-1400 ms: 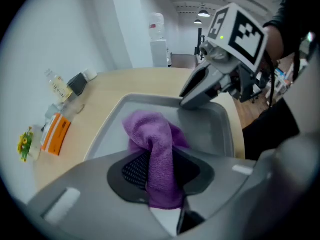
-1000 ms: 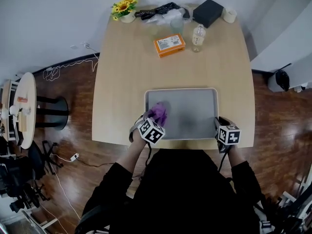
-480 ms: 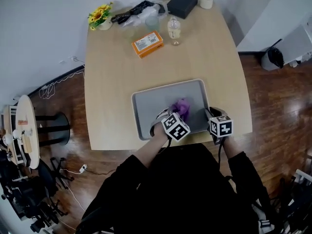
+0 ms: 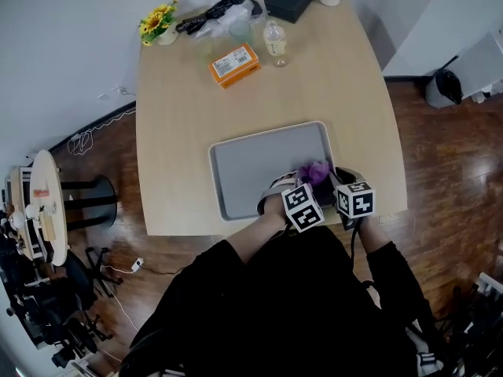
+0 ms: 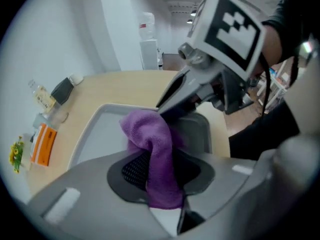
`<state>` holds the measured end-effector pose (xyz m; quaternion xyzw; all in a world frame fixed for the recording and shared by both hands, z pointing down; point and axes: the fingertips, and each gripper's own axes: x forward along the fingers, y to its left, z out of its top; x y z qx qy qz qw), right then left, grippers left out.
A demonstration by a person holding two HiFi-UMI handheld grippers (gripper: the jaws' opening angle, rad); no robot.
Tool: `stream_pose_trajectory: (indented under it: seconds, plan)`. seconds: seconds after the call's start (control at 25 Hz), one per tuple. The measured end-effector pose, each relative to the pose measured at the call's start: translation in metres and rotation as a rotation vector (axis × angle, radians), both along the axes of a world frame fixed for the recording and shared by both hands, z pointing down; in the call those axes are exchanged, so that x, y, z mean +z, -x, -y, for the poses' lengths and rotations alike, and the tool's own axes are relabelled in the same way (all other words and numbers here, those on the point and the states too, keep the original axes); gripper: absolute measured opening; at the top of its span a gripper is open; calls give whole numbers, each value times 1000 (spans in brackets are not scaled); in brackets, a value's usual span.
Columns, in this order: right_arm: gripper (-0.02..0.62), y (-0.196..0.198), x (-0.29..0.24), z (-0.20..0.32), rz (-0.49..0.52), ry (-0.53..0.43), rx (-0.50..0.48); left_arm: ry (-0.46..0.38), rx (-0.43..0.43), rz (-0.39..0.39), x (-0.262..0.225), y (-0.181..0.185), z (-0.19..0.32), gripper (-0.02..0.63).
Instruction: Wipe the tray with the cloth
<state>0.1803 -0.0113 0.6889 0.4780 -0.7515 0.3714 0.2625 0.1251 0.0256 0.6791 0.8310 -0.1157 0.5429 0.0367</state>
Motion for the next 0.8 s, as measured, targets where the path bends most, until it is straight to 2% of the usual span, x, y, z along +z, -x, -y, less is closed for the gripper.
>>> stream_pose_trajectory:
  seconds: [0.08,0.16,0.24,0.36,0.48,0.56,0.64,0.72,0.8]
  plan:
    - [78,-1,0,-1,-2,6,-5,7,-37,4,1,34,-12,92]
    - [78,-3,1,-1,-10,10,-9,-22,-92,44,7,83,-17,92]
    - [78,-3,0,-1,-18,12,-13,-34,-185,76,9,140,-19,92]
    - [78,-3,2,-2,-30,17,-16,-11,-358,100,10,223,-24,92]
    - [78,-1,1,-2,-46,25,-15,29,-477,74,6,270,-34,92]
    - [78,2,0,-1,-56,29,-17,53,-509,46,3,272,-38,92]
    - [78,4,-1,-1,-61,31,-15,52,-473,45,4,253,-41,92]
    - [77,5,-1,-1,-58,29,-7,52,-374,22,4,211,-42,92]
    - [77,6,-2,-1,-50,25,3,67,-241,-14,3,154,-41,92]
